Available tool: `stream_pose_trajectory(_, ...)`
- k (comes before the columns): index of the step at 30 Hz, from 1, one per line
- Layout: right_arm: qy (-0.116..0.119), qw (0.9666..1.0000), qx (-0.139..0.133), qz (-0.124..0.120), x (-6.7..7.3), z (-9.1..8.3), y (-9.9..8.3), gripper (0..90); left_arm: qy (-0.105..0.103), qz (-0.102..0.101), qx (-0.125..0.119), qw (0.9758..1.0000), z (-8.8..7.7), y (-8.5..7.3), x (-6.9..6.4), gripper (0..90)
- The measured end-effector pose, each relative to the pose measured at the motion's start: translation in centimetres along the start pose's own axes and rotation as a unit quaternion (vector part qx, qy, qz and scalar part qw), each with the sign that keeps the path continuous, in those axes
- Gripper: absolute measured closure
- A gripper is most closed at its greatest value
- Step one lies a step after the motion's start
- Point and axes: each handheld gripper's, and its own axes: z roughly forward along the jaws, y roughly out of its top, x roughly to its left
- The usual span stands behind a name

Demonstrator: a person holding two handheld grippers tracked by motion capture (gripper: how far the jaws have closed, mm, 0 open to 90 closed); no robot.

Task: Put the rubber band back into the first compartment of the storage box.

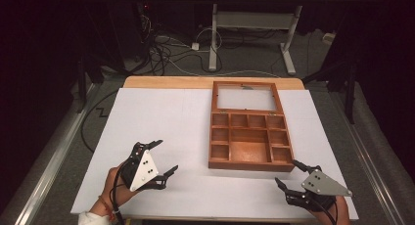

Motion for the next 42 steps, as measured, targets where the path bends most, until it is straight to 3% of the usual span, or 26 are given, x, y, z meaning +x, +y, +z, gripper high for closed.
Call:
stream_pose_trajectory(17,-0.003,1.0,0.001,0.001,-0.2,0.2,-0.1,24.7,0.006,-0.028,0.028,0.9992,0.0,-3.6,-0.5,16.1)
stream_pose_trajectory(32,-0.007,0.9999,-0.001,0.01,-0.9,0.2,-0.4,23.7,-0.003,-0.076,0.071,0.9946,-1.1,-6.9,-0.7,16.1)
stream_pose_trajectory(42,-0.009,0.9999,-0.006,-0.001,-0.7,-0.1,-0.1,23.6,0.0,-0.069,0.075,0.9948,-1.5,-7.0,-1.0,16.1)
